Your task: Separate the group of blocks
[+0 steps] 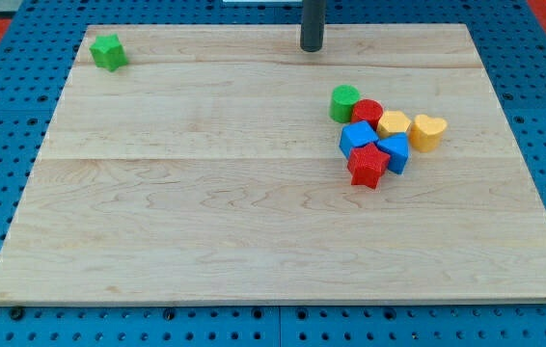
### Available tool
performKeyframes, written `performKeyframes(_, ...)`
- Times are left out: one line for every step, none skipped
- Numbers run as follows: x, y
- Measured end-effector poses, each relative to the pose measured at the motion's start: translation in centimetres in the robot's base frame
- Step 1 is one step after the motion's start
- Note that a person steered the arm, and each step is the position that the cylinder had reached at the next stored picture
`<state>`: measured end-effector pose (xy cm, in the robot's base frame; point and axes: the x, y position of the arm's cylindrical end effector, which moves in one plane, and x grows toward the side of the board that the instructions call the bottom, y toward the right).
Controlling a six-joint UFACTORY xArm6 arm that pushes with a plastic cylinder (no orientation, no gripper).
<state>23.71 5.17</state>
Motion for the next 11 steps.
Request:
performKeyframes(0.0,0.5)
performKeyframes(0.0,1.4)
performKeyframes(0.0,2.1)
performKeyframes(1.8,4.0)
performKeyframes(3.7,10.2)
performKeyframes(8.5,10.0)
performKeyframes(14.4,5.1)
performKeyframes(15.7,3.5)
performKeyframes(15.7,7.0)
performKeyframes(18.0,7.7)
performKeyframes(19.5,6.0)
